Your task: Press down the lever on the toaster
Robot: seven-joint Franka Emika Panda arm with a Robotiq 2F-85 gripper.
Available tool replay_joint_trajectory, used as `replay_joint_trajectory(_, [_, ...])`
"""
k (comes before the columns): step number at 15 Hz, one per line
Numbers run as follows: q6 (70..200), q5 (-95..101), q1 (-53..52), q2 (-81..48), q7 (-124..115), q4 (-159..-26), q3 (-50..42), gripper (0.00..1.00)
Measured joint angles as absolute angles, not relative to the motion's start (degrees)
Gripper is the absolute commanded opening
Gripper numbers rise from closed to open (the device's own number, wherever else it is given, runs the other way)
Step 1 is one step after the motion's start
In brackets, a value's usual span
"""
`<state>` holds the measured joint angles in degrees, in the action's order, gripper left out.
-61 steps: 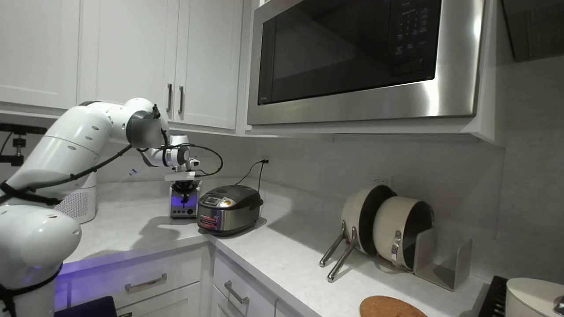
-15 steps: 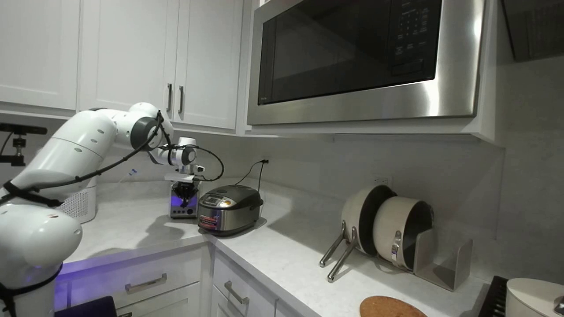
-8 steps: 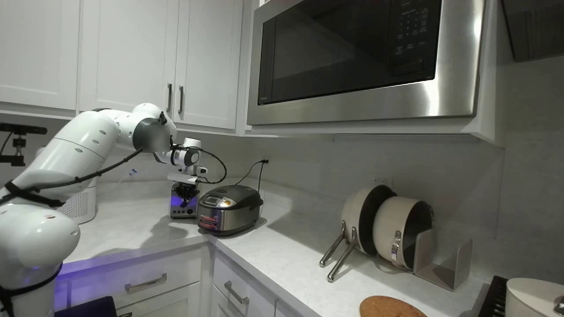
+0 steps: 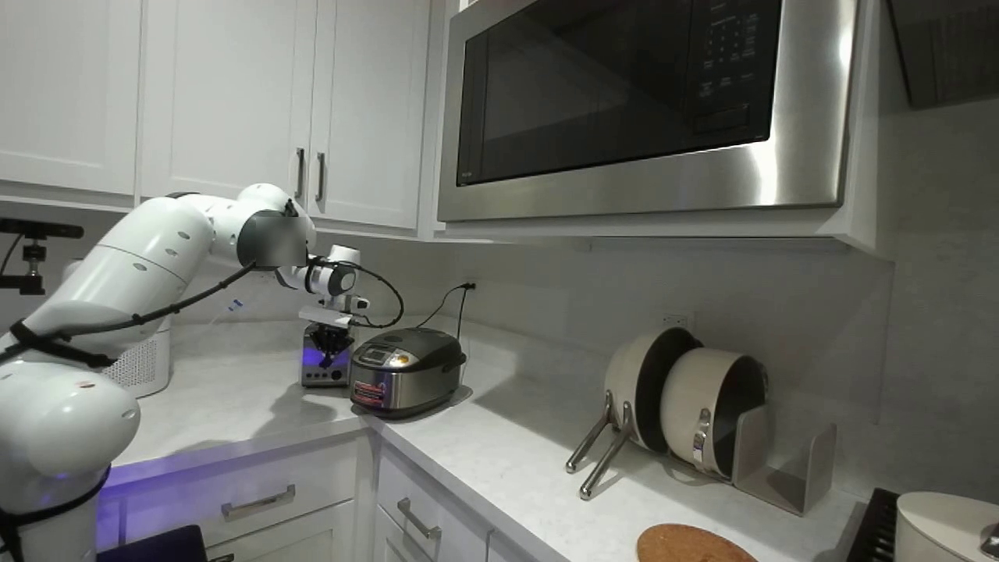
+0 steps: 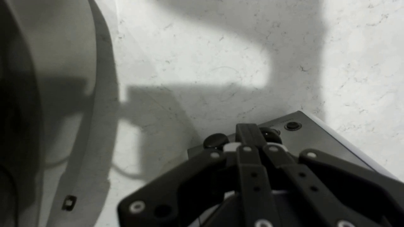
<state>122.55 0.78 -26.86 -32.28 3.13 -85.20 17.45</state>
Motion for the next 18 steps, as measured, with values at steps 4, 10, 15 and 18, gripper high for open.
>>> replay_joint_trajectory(4, [122.53, 0.78, -26.86, -32.28, 3.16, -85.18, 17.52, 0.00])
replay_joint_trajectory(10, [122.48, 0.78, -26.88, -32.30, 3.24, -85.15, 17.85, 0.00])
replay_joint_trajectory(15, [122.32, 0.78, -26.96, -32.42, 3.25, -84.98, 18.28, 0.00])
replay_joint_trajectory(18, [122.10, 0.80, -27.00, -32.60, 3.26, -84.74, 18.29, 0.00])
